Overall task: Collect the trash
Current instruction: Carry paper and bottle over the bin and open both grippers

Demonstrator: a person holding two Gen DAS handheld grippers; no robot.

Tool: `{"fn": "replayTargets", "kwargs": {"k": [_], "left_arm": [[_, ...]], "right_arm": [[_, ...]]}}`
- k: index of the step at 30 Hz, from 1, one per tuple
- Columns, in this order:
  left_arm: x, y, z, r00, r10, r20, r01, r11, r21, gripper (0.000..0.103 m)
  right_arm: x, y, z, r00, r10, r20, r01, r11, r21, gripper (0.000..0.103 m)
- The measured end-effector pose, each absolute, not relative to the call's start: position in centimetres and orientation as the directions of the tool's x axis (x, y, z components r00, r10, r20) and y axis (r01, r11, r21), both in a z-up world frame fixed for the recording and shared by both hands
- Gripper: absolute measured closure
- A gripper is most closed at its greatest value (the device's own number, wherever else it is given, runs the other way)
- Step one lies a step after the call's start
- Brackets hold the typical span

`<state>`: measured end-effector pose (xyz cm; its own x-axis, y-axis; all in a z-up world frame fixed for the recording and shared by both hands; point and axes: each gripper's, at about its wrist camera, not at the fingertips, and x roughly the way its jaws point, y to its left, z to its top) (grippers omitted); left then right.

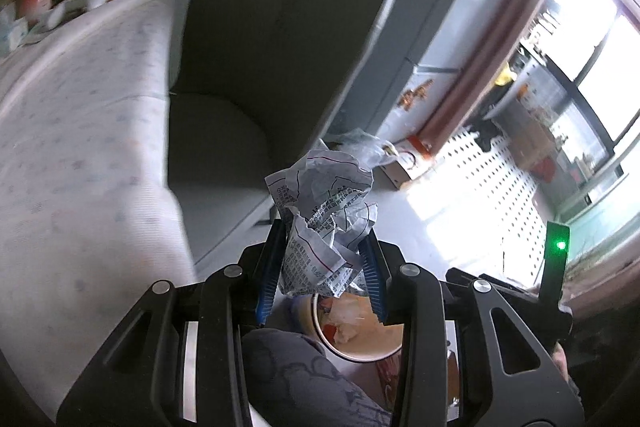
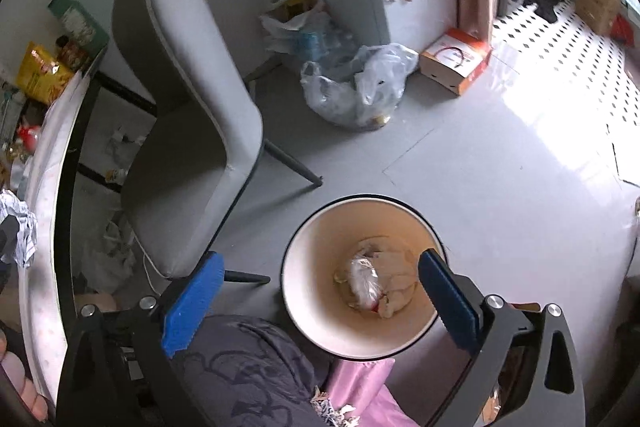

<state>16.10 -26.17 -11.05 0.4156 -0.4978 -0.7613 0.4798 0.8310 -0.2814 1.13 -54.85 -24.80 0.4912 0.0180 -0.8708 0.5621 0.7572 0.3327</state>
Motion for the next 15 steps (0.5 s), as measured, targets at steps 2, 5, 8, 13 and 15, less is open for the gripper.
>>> {"fn": "replayTargets", "kwargs": {"k": [2, 5, 8, 13, 15], "left_arm": [[15.9, -27.1, -11.3, 0.398, -0.505, -0.766, 0.495, 0.821, -0.284, 0.066], [15.7, -28.4, -11.9, 0.369, -0.514, -0.775, 0.518, 0.806, -0.288, 0.066], [15.4, -30.1, -12.6, 0.329, -0.522, -0.787, 0.54, 0.788, -0.296, 0.066], [14.7, -33.1, -14.0, 0.255, -0.536, -0.804, 0.584, 0.748, -0.314, 0.066], [14.3, -34.4, -14.4, 0.223, -0.542, -0.81, 0.606, 0.728, -0.32, 0.065]], "right_arm": [[0.4, -55.4, -24.6, 0.489, 0.009, -0.872, 0.571, 0.752, 0.328, 0.008], [-0.9, -56.2, -24.2, 0.493, -0.005, -0.87, 0.584, 0.743, 0.326, 0.008], [-2.2, -57.3, -23.6, 0.499, -0.023, -0.866, 0.603, 0.727, 0.328, 0.008], [-4.7, -59.2, -22.8, 0.505, -0.065, -0.861, 0.647, 0.689, 0.327, 0.008], [-5.4, -59.6, -22.5, 0.506, -0.078, -0.859, 0.658, 0.678, 0.326, 0.008]]}}
